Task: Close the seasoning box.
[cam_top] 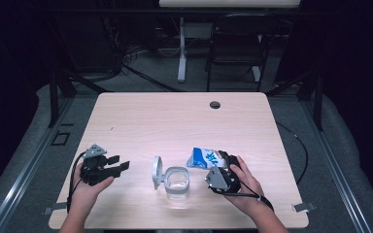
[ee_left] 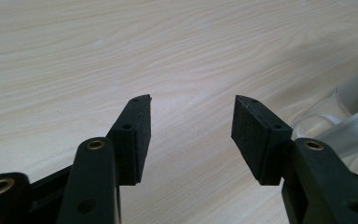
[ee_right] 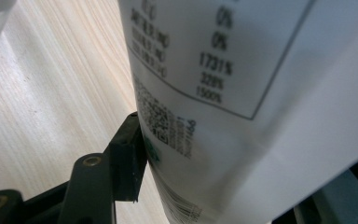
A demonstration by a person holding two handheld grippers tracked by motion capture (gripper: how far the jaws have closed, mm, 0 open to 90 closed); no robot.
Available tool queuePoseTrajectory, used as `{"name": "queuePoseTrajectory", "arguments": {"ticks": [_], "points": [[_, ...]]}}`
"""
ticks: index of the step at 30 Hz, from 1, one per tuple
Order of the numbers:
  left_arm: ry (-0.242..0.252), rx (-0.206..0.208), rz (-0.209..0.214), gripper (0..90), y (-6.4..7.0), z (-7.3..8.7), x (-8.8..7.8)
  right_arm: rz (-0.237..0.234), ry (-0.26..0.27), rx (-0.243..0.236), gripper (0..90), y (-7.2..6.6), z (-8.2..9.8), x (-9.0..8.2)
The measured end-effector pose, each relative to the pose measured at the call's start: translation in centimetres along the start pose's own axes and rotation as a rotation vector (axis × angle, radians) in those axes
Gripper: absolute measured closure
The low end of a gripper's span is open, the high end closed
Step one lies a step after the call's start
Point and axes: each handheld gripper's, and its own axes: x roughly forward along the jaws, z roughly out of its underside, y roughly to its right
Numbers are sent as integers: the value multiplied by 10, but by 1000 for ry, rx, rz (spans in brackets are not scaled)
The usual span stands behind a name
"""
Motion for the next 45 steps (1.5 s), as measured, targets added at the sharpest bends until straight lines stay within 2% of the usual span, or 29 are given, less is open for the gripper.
{"name": "queuePoseTrajectory", "arguments": {"ticks": [3, 5, 10, 14, 18, 20, 22, 23, 24, 25, 26, 27, 29, 31, 35, 39, 40, 41, 45], "points": [[-1, -1, 1, 479, 0, 0, 0, 11, 4, -9, 425, 0, 0, 1], [-2, 0, 1, 479, 0, 0, 0, 19, -13, -32, 425, 1, -1, 0], [-3, -1, 1, 479, 0, 0, 0, 31, 1, -36, 425, 2, -2, 1], [-5, -1, 1, 479, 0, 0, 1, 36, -4, -60, 426, 4, -3, 1], [-7, 3, 1, 479, 0, 1, 1, 39, 3, -56, 425, 2, -3, 3], [-10, 0, 0, 479, 0, 1, 1, 43, -11, -76, 425, 2, -3, 2], [-8, -4, 0, 479, 0, 1, 1, 41, -8, -77, 426, 0, -3, 4], [-6, -3, 1, 479, -1, 1, 1, 43, -32, -101, 426, 1, -4, 3], [-6, -3, 1, 479, -1, 1, 1, 43, -32, -101, 426, 1, -4, 3], [-5, -5, 0, 479, -1, 1, 1, 39, -7, -95, 426, -2, -3, 5], [-5, -5, 0, 479, -1, 1, 1, 39, -7, -95, 426, -2, -3, 5], [-5, -6, 0, 479, -1, 1, 1, 44, -28, -115, 427, -2, -4, 4], [-6, -6, 1, 479, -1, 1, 1, 47, -14, -114, 427, -4, -4, 6], [-9, -5, 0, 479, -1, 1, 1, 53, -29, -133, 427, -4, -4, 5], [-5, -8, 0, 479, -1, 2, 2, 56, -19, -133, 428, -6, -4, 6], [-5, -5, 0, 479, -1, 2, 1, 57, -16, -158, 428, -6, -4, 7], [-5, -3, 0, 479, -1, 2, 1, 54, -1, -150, 428, -8, -3, 9], [-4, -6, 0, 479, -1, 2, 1, 57, -15, -164, 428, -7, -3, 8], [-6, -9, -1, 479, -1, 2, 1, 59, -8, -175, 428, -9, -3, 10]]}}
